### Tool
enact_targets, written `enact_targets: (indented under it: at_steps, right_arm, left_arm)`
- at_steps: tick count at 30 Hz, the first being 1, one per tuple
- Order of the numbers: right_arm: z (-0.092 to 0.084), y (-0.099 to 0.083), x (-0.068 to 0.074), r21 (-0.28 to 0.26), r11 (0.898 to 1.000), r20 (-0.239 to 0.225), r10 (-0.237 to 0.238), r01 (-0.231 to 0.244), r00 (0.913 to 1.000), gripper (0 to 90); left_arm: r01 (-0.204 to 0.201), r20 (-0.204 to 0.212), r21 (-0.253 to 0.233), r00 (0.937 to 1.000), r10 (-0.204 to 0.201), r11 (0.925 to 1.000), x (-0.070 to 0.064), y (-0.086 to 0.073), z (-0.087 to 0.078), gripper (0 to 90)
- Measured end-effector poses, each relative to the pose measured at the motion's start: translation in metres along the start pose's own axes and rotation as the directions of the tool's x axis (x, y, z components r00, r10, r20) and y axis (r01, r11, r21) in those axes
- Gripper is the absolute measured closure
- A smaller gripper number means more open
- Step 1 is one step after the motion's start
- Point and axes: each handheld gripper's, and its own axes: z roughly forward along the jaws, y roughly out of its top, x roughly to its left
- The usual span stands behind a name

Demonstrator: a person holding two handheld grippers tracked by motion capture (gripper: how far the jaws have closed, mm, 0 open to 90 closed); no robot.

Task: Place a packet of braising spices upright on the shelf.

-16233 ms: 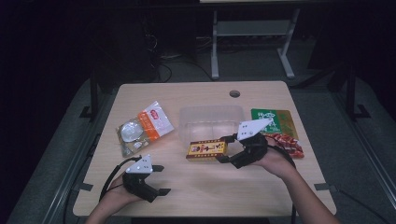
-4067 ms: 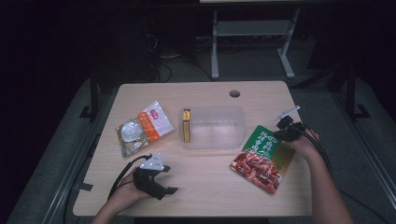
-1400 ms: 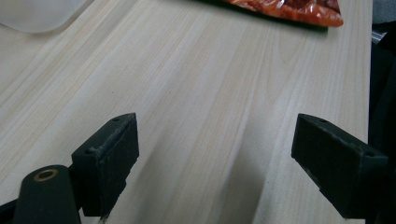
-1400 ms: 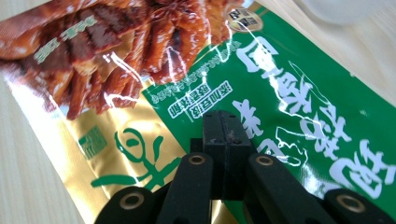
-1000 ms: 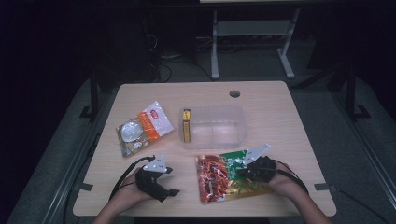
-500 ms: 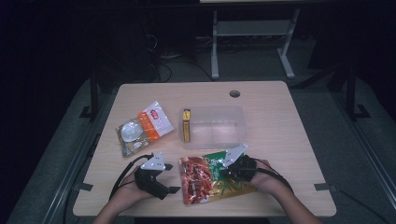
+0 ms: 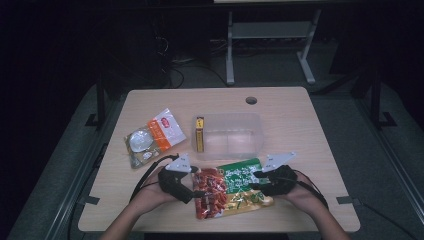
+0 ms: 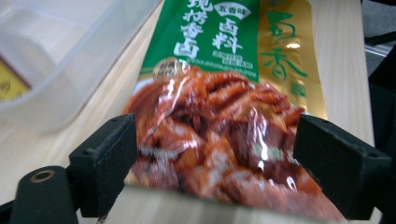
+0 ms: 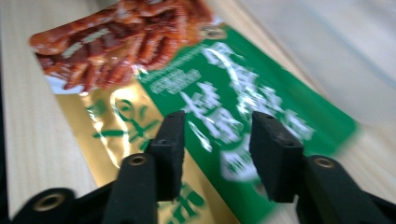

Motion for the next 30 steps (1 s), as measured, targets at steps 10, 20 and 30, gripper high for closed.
enact_targets:
  at_steps: [10, 20, 30]
  right_arm:
    - [-0.016, -0.027, -0.010, 0.003, 0.998, 0.112, 0.058, -0.059, 0.9920, 40.2]
    - [-0.017, -0.027, -0.017, -0.022, 0.997, 0.120, 0.070, -0.067, 0.9904, 39.4]
    - [-0.017, -0.027, -0.017, -0.025, 0.998, 0.123, 0.063, -0.060, 0.9904, 40.0]
  left_arm:
    - [-0.048, 0.038, 0.041, 0.9982, 0.047, 0.9980, 0.015, 0.020, 0.033, 11.9]
    - [-0.046, 0.045, 0.097, 0.9981, 0.042, 0.9942, 0.022, 0.016, 0.058, 11.5]
    - [-0.034, 0.060, 0.077, 0.9978, 0.029, 0.9964, 0.029, 0.012, 0.062, 11.3]
